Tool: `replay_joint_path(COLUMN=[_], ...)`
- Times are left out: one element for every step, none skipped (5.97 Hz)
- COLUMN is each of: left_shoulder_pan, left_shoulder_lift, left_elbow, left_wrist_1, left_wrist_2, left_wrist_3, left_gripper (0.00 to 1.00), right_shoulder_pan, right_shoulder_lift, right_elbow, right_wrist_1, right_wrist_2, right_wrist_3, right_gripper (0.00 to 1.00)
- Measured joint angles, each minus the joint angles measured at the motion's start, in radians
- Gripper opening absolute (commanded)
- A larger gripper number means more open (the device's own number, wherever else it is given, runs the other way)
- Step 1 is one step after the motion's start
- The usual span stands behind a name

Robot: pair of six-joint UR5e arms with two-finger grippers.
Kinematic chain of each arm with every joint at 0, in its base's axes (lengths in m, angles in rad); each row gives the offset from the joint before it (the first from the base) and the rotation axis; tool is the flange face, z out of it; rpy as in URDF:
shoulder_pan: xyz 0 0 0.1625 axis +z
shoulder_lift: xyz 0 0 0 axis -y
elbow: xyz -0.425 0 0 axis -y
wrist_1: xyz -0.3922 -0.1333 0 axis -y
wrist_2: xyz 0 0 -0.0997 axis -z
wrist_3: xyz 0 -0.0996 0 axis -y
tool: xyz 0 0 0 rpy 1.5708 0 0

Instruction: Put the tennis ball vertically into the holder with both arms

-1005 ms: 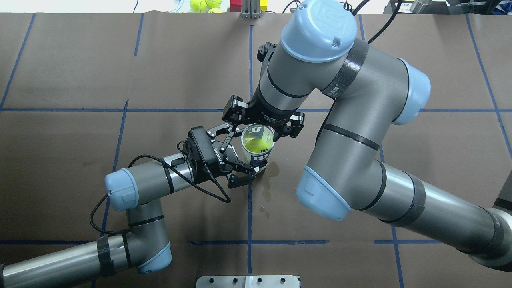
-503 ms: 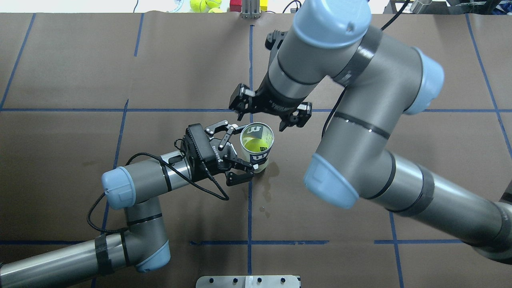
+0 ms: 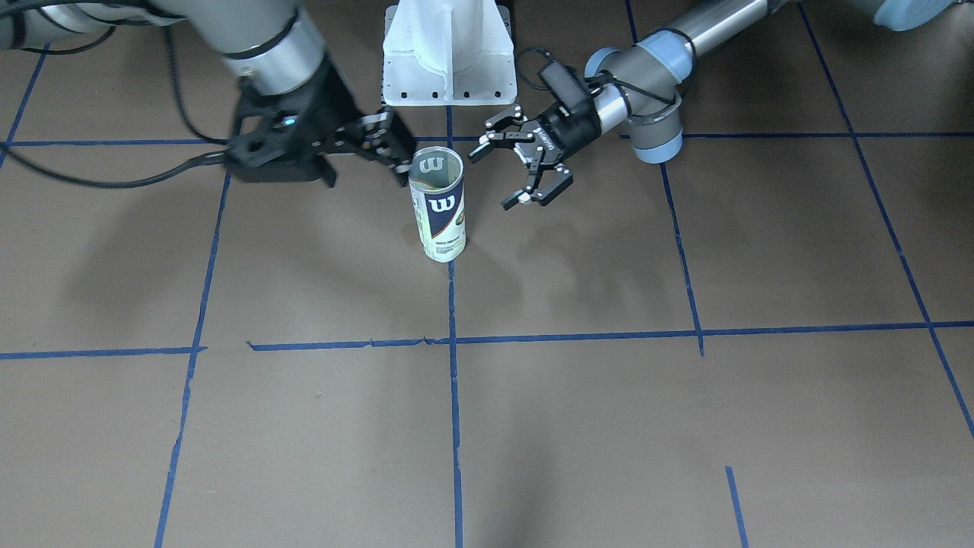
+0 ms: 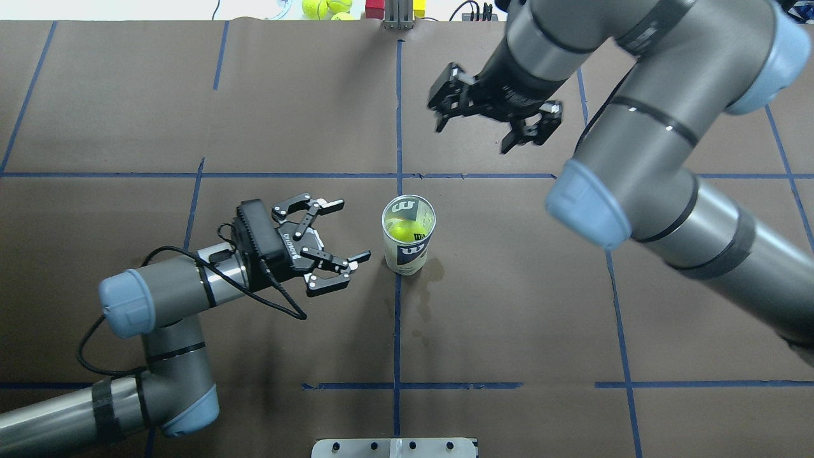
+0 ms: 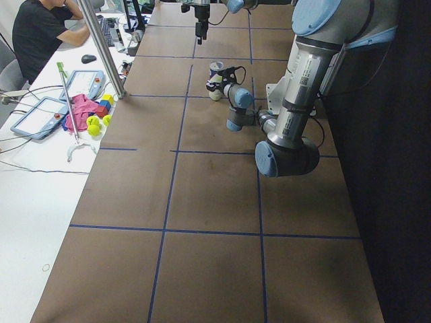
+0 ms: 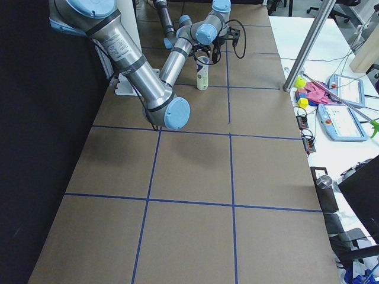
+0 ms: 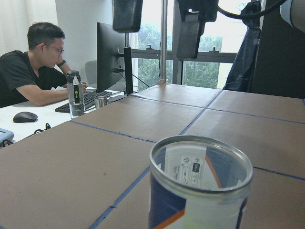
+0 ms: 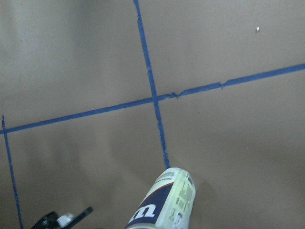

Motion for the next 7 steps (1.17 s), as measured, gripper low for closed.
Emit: replay_joint_path(left_shoulder_pan=[-0.031,-0.078,-0.131,-0.185,-0.242,-0.295,-0.343], left_shoulder_lift=[0.021,0.033,0.038,0.043,0.047,0.044,0.041], left_elbow=[-0.013,-0.006,0.006,0.012,0.014,0.013,0.009], left_wrist_1=[-0.001,0.014,0.068,0.156,0.266,0.401,0.521], left_wrist_2=[-0.004,-0.007,-0.009,-0.009,-0.009,-0.008,-0.008], left_wrist_3=[-0.028,-0.058,-0.068,-0.070,-0.071,-0.068,-0.063], left_gripper=[1.00,1.00,1.00,1.00,1.00,1.00,1.00], right_shoulder_pan=[0.065,0.126,0.186,0.244,0.305,0.366,0.419], right_shoulder_lift=[-0.066,-0.150,-0.228,-0.297,-0.342,-0.357,-0.361], right_elbow=[0.006,0.013,0.013,0.003,-0.027,-0.079,-0.141], right_wrist_1=[0.000,0.002,0.003,0.003,0.003,0.003,0.014], right_wrist_2=[-0.001,-0.012,-0.027,-0.048,-0.064,-0.068,-0.067], right_wrist_3=[-0.082,-0.197,-0.331,-0.457,-0.578,-0.688,-0.799], right_gripper=[0.99,0.99,0.99,0.99,0.99,0.99,0.99])
